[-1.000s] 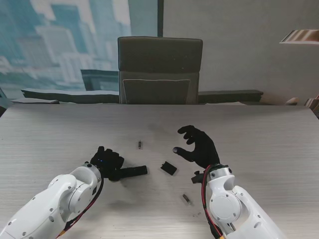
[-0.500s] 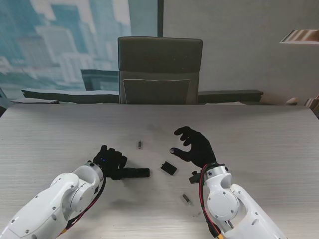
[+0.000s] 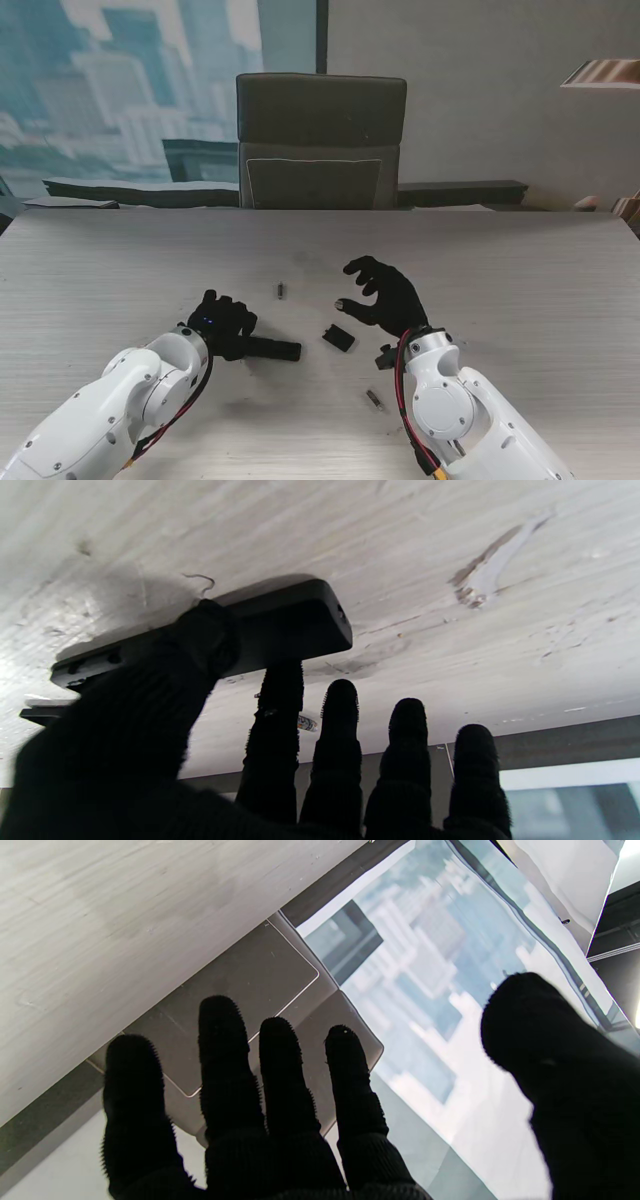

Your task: Install the batteries into the remote control and close the cover

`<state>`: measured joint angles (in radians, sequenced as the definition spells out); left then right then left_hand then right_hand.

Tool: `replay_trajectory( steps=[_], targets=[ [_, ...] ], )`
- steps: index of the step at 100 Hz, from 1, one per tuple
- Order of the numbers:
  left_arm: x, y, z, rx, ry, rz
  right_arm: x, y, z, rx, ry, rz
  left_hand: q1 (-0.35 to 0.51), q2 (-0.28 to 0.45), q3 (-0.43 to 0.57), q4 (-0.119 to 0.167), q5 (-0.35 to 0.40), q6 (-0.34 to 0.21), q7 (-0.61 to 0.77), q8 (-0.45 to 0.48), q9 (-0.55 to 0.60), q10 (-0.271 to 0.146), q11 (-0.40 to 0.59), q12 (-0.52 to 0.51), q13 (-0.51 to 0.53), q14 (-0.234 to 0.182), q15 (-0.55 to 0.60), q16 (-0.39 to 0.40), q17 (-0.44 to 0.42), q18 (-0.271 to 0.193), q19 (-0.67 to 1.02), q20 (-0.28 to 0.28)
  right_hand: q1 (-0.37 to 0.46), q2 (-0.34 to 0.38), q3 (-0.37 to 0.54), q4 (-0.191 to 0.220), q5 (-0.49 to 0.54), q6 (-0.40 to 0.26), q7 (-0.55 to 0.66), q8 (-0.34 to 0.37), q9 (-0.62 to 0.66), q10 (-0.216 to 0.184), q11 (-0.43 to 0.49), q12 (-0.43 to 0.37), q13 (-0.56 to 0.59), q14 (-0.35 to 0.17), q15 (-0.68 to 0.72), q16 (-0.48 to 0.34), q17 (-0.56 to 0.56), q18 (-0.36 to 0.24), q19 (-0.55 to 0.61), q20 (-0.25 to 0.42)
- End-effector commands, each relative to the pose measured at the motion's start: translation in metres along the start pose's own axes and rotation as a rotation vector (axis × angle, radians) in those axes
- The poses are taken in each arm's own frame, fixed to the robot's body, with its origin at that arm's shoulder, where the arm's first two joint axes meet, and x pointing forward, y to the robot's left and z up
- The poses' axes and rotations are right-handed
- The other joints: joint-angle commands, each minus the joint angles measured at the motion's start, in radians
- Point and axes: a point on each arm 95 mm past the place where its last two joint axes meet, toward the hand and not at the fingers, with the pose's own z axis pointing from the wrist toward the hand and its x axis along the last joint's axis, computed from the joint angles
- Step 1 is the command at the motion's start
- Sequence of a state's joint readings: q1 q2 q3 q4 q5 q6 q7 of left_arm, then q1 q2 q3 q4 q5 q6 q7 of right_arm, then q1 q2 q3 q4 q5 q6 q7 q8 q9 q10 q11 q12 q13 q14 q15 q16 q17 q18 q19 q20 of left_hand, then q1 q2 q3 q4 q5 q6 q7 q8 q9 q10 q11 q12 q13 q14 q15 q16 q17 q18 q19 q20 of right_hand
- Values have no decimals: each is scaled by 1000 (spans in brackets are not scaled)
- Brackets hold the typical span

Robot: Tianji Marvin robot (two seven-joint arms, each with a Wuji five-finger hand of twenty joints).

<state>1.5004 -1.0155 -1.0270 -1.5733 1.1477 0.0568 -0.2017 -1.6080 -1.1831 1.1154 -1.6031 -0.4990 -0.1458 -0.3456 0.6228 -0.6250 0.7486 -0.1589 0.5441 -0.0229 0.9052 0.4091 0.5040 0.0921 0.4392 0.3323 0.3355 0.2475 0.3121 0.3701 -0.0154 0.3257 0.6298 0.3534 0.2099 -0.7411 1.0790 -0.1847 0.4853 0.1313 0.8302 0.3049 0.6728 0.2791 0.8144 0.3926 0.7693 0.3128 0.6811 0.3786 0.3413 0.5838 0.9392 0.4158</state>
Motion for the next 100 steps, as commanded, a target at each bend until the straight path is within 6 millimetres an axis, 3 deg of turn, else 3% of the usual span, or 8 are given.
replay_trajectory(
  steps=[1,35,60,66,88,100],
  targets=[
    [4,8,-1,-34,9,-1,1,-3,-2,14,-3,5,2,70,99,71,-2,-106,-50,-7,-30,25,-16,7,1,-8,3,-1,-17,6,18,-12,2,5,-6,20,14,-6,-15,-2,19,14,-10,4,16,13,14,12,-1,-8,28,-10],
    [6,8,-4,-16,25,8,1,-3,-4,11,-5,-19,-40,94,89,82,-4,-86,-86,2,-49,31,-31,3,-11,-7,-8,-3,-24,6,5,-15,4,2,-3,20,14,-7,-15,-1,19,13,-8,4,17,12,14,12,-1,-9,30,-12],
    [3,8,-6,-19,43,34,0,-2,-4,24,-8,-56,-90,132,70,96,8,-25,-124,2,-57,41,-42,-1,-15,-3,-16,-4,-28,8,-7,-16,-3,-11,-3,19,12,-11,-15,-1,17,10,-8,4,15,8,13,11,-2,-8,30,-14],
    [2,8,-7,-11,44,47,1,-4,-5,55,-8,-52,-108,145,67,113,3,-1,-151,8,-60,44,-47,-3,-15,-1,-18,-3,-27,8,-10,-14,-3,-9,-3,18,5,-13,-16,-1,10,9,-9,4,10,4,11,11,-4,-12,28,-15],
    [0,12,-12,23,62,48,4,-13,-5,105,-28,-84,-139,158,11,103,-23,50,-341,-49,-79,54,-67,-12,-23,3,-26,-3,-30,10,-25,-7,-4,-14,-3,17,5,-14,-12,0,8,7,-7,5,8,1,12,12,-5,-12,28,-15],
    [-2,13,-14,47,71,40,7,-17,-7,139,-39,-121,-148,160,2,100,-19,53,-360,-58,-74,56,-69,-14,-23,6,-28,-3,-31,12,-27,-6,-1,-30,1,16,9,-10,-11,1,6,10,-3,7,7,1,26,19,1,-19,36,-12]
  ],
)
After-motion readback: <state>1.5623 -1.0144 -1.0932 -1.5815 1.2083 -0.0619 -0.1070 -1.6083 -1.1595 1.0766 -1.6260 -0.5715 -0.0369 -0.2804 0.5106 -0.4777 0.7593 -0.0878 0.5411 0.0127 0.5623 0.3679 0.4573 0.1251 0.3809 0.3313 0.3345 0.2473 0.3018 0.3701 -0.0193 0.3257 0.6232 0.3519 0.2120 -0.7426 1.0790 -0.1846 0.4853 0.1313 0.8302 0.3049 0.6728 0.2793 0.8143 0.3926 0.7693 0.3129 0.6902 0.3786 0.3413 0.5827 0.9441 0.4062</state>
